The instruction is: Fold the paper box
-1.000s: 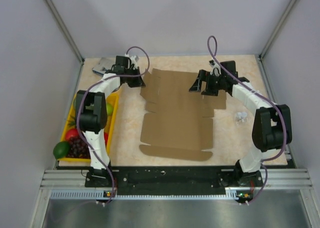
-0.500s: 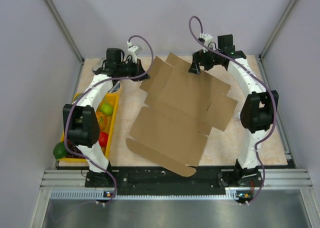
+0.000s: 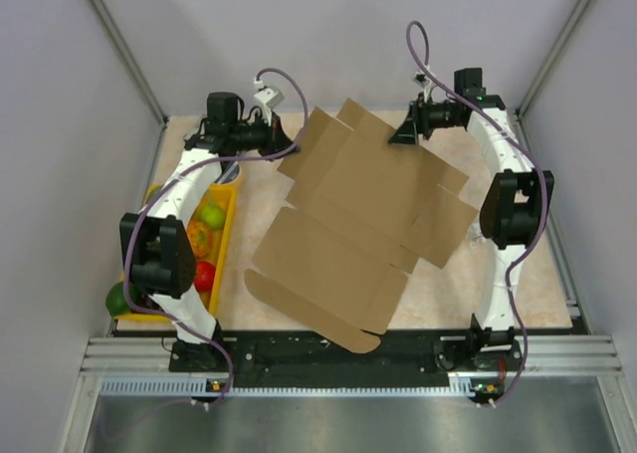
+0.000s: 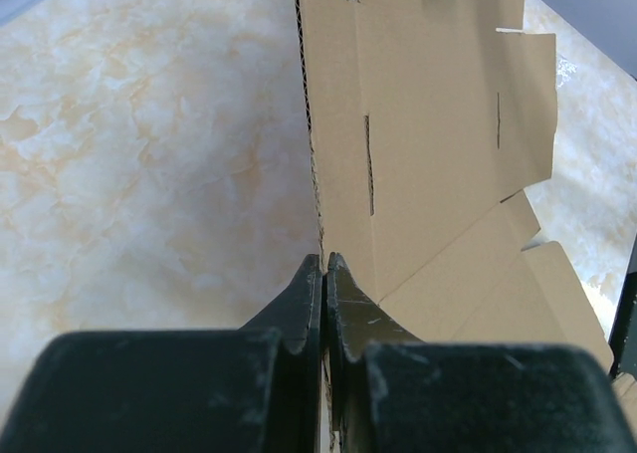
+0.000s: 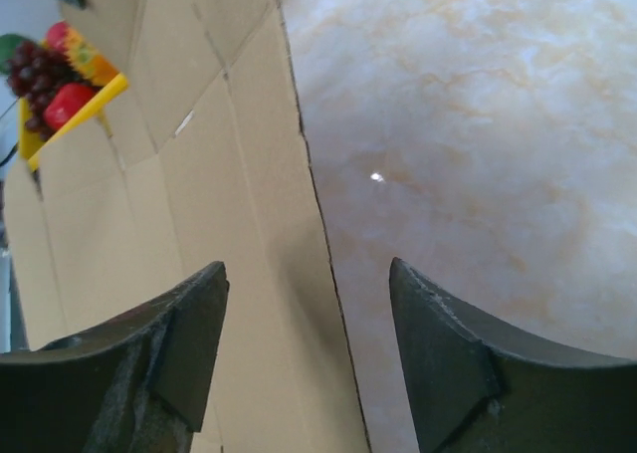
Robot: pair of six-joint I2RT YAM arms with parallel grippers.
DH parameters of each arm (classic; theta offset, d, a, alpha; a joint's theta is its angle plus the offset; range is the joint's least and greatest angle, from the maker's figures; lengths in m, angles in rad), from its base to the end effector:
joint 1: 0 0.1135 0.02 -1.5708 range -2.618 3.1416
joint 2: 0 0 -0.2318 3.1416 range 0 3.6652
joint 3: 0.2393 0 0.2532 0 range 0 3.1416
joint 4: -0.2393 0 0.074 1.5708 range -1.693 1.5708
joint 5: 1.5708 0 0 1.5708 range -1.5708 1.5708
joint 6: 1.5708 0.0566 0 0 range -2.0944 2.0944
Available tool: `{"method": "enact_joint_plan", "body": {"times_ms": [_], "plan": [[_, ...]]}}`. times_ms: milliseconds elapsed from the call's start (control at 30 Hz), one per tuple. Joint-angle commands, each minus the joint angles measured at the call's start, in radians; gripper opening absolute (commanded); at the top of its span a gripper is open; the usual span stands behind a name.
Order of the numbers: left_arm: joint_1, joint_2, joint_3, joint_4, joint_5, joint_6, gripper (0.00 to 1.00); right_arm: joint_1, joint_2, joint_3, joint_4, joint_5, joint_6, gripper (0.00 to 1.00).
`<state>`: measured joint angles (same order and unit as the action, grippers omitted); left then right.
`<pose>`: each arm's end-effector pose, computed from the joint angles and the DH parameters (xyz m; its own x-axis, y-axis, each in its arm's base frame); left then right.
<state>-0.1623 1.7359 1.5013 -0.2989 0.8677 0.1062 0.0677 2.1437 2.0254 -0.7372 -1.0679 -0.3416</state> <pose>0.3942 -0.1083 0.2871 -0.4192 0.1381 -0.8973 0.8016 0.5202 -0.2945 0.4590 0.0808 0.2624 -0.5067 -0.1962 -0.8395 -0.8232 0.3994 0.4035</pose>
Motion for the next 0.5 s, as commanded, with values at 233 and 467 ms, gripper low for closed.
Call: {"method": "enact_joint_plan", "body": {"times_ms": [233,467], "plan": [[0.001,-0.047,-0.036,0.113,0.01,0.003,0.0,0.014,-0.031,0.021,-0.027,-0.248,-0.008,0.15],[0.072,-0.142,-0.052,0.381,0.004,-0.488,0.98,0.076,-0.223,-0.049,-0.024,-0.026,0.056,0.0]]}}
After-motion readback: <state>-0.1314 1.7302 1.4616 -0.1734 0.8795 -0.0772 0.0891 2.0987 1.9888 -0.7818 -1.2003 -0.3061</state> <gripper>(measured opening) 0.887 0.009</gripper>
